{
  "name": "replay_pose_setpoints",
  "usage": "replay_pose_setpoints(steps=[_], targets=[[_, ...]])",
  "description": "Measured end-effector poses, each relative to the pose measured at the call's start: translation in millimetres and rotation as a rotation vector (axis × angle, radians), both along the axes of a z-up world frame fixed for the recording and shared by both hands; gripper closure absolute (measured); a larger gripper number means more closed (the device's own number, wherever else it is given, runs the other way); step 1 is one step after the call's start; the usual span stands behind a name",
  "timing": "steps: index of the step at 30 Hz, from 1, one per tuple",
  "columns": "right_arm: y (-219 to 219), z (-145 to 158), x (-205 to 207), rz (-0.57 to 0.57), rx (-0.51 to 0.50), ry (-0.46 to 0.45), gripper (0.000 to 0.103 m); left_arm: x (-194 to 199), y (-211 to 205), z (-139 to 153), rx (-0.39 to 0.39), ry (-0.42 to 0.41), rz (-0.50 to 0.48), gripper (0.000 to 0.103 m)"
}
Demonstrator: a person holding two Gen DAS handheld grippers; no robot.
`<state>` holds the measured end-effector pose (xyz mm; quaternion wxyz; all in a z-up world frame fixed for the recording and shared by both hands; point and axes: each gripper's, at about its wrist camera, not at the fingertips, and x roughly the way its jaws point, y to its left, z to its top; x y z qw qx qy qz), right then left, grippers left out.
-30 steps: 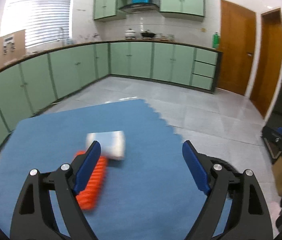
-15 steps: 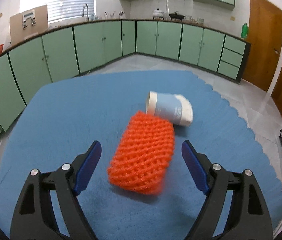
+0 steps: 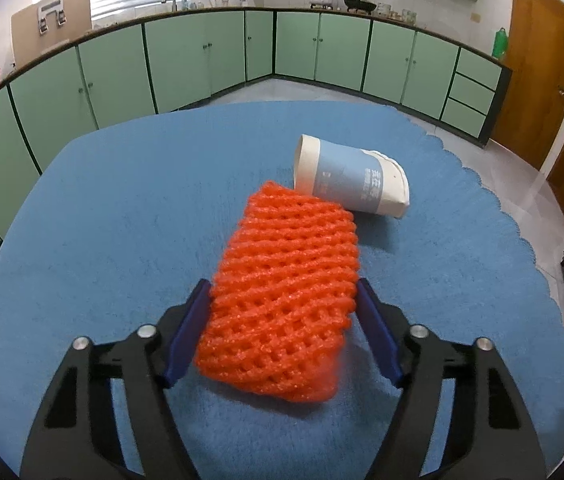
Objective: Collect trash
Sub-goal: 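Move both tools back to the orange mesh net and paper cup on the mat, then grasp the orange mesh net with the left gripper while the right grasps the paper cup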
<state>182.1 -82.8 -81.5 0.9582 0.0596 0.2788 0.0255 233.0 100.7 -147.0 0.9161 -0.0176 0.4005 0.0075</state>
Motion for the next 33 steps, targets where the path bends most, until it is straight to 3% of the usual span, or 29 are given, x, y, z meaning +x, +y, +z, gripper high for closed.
replay_pose_setpoints(steps=[3, 7, 10, 24, 33], targets=[[4, -2, 2, 0.006, -0.002, 0.004, 0.006, -1, 3, 1, -0.011, -0.004, 0.005, 0.049], [8, -6, 3, 0.018, -0.007, 0.01, 0.006, -2, 7, 2, -0.033, -0.01, 0.023, 0.073], [12, -7, 4, 0.027, -0.009, 0.012, 0.006, -5, 13, 6, -0.056, -0.017, 0.046, 0.08], [70, -1, 36, 0.081, 0.021, -0.004, 0.006, -5, 72, 35, -0.047, -0.099, 0.166, 0.083], [129, -11, 70, 0.112, 0.007, 0.037, 0.006, 9, 104, 32, -0.022, -0.089, 0.21, 0.083]])
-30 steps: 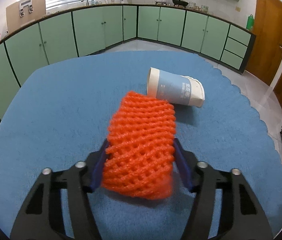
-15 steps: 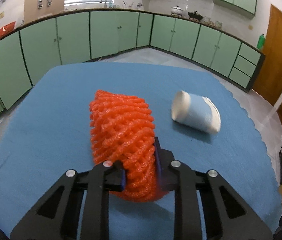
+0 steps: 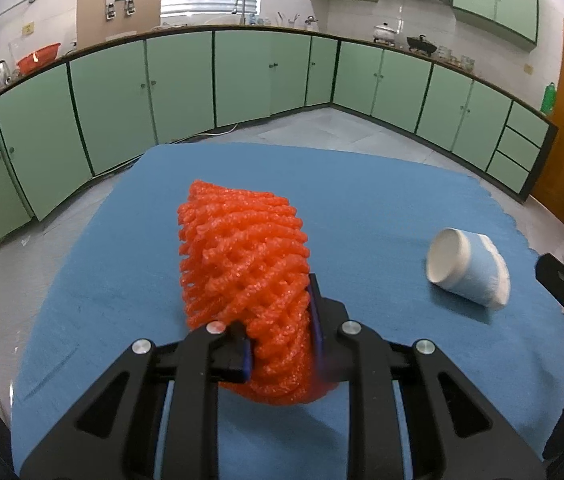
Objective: Collect trash
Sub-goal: 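Grasp the orange mesh net with the left gripper while the right grasps the paper cup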
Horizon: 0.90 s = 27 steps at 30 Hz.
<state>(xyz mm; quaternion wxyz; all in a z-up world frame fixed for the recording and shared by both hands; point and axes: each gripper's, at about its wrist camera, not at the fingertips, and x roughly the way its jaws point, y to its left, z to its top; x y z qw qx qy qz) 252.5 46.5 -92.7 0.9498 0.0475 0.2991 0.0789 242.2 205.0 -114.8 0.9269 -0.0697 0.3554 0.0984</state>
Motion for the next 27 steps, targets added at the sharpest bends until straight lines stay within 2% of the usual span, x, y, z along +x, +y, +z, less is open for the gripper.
replay_pose_setpoints(steps=[12, 20, 23, 26, 27], targets=[[36, -23, 40, -0.036, -0.056, 0.09, 0.006, 8, 30, -13, -0.014, 0.032, 0.032, 0.083], [40, -33, 63, -0.05, -0.054, 0.16, 0.006, 18, 26, -13, -0.023, 0.04, 0.029, 0.083], [40, -35, 67, -0.032, -0.052, 0.181, 0.013, 19, 25, -14, -0.022, 0.04, 0.029, 0.083], [41, -37, 68, -0.001, -0.03, 0.194, 0.025, 20, 25, -14, -0.022, 0.042, 0.03, 0.083], [39, -38, 68, 0.002, -0.025, 0.195, 0.025, 20, 25, -15, -0.021, 0.043, 0.029, 0.083]])
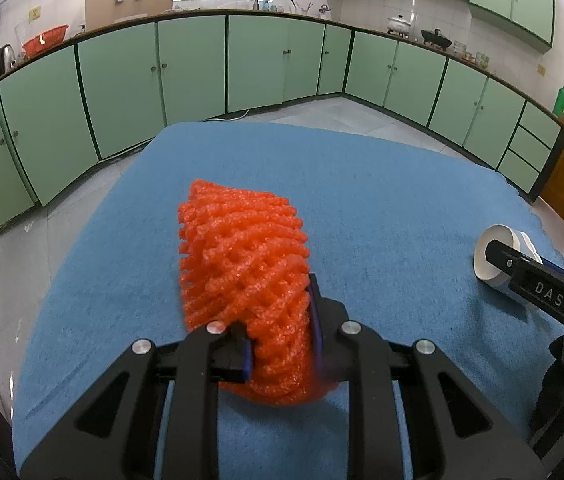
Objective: Collect trash
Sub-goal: 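Grasp the orange mesh net with the left gripper while the right grasps the paper cup, then carry the orange mesh net and paper cup over the black bin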
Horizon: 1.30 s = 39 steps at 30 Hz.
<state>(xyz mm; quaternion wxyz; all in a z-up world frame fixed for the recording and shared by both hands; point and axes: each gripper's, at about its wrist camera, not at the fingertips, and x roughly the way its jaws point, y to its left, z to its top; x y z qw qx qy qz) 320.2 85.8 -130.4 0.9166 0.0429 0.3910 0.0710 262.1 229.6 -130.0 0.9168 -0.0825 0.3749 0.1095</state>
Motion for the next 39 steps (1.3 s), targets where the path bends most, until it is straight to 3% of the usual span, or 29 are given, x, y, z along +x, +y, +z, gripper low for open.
replay_pose_setpoints(steps=[12, 20, 39], targets=[[-13, 8, -17, 0.036, 0.024, -0.036, 0.027, -2, -3, -2, 0.004, -0.003, -0.019, 0.083], [-34, 30, -43, 0.046, 0.038, -0.083, 0.027, -10, -11, 14, 0.004, -0.044, -0.062, 0.083], [-100, 81, -111, 0.024, 0.046, -0.184, 0.027, -43, -102, 53, -0.025, -0.145, -0.219, 0.083]])
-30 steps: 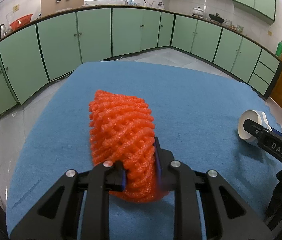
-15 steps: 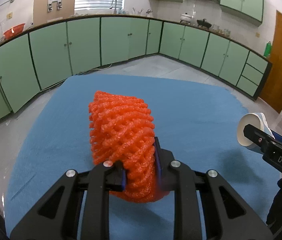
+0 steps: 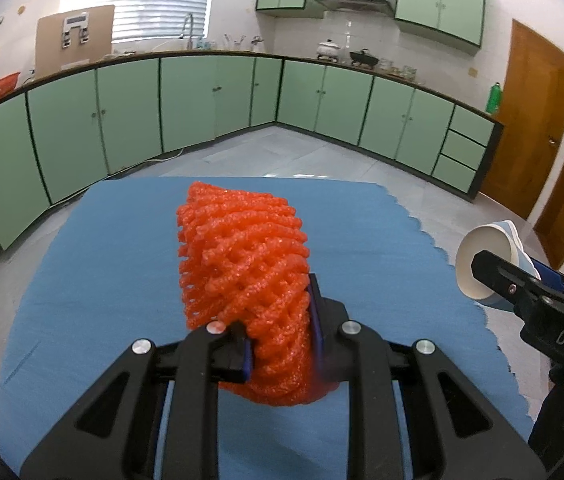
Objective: Collect trash
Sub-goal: 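Carry the orange mesh net and paper cup over the black bin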
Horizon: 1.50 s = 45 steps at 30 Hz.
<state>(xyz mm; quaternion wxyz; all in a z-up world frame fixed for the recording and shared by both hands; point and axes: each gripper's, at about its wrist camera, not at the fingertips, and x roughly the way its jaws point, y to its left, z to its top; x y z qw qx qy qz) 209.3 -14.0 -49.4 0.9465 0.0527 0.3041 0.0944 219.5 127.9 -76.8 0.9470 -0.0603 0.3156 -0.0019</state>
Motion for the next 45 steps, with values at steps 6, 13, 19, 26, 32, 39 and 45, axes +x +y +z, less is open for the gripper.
replay_pose_setpoints(steps=[6, 13, 19, 26, 32, 39, 45], targets=[[-28, 8, -17, -0.031, -0.003, -0.014, 0.027, -8, -31, 0, -0.013, -0.006, -0.048, 0.083], [-72, 14, -38, -0.091, 0.008, -0.031, 0.027, -17, -81, 2, -0.023, -0.013, -0.14, 0.083], [-118, 12, -57, -0.171, 0.007, -0.033, 0.027, -22, -126, 1, -0.032, -0.01, -0.237, 0.083], [-170, 3, -75, -0.254, -0.012, -0.031, 0.027, -26, -186, -10, -0.041, -0.005, -0.349, 0.083], [-214, -8, -84, -0.314, -0.027, -0.017, 0.027, -25, -239, -21, -0.035, 0.0, -0.435, 0.083], [-255, -22, -89, -0.355, -0.036, 0.003, 0.027, -15, -294, -36, -0.038, 0.014, -0.507, 0.082], [-279, -36, -83, -0.382, -0.035, 0.029, 0.027, 1, -323, -51, -0.029, 0.026, -0.538, 0.082]])
